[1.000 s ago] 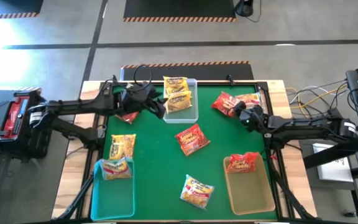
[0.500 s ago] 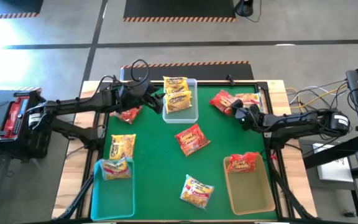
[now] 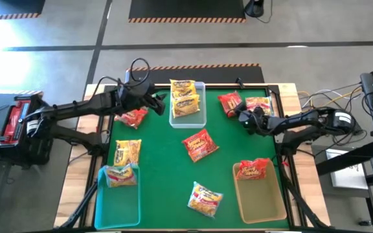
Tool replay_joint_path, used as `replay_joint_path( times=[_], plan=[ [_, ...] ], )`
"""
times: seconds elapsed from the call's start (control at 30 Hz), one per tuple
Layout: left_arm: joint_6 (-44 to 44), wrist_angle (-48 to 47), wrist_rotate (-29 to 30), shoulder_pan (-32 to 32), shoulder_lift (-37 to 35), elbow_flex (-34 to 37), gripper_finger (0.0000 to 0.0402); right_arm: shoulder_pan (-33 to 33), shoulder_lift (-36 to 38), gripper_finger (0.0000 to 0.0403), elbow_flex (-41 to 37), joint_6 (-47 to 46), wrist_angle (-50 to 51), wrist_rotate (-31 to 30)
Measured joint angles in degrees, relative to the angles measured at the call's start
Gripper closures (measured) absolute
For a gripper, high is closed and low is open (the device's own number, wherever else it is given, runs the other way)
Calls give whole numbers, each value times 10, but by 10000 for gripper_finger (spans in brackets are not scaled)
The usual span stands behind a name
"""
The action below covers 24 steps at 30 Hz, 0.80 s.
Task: Sort Maruchan noodles
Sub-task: Put the top right orange noodle pack into the orange bin
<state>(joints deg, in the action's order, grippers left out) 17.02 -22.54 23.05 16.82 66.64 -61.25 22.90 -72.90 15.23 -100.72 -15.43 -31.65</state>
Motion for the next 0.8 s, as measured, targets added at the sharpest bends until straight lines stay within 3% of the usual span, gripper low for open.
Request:
replay_joint_path(
  times=[0.37,0.8],
  plan=[
    [0,-8,1,2,-34,0,232,29,-11,229,2,11,-49,-40],
    [0,-11,4,3,-35,0,232,88,-95,229,17,56,-124,19]
  ],
)
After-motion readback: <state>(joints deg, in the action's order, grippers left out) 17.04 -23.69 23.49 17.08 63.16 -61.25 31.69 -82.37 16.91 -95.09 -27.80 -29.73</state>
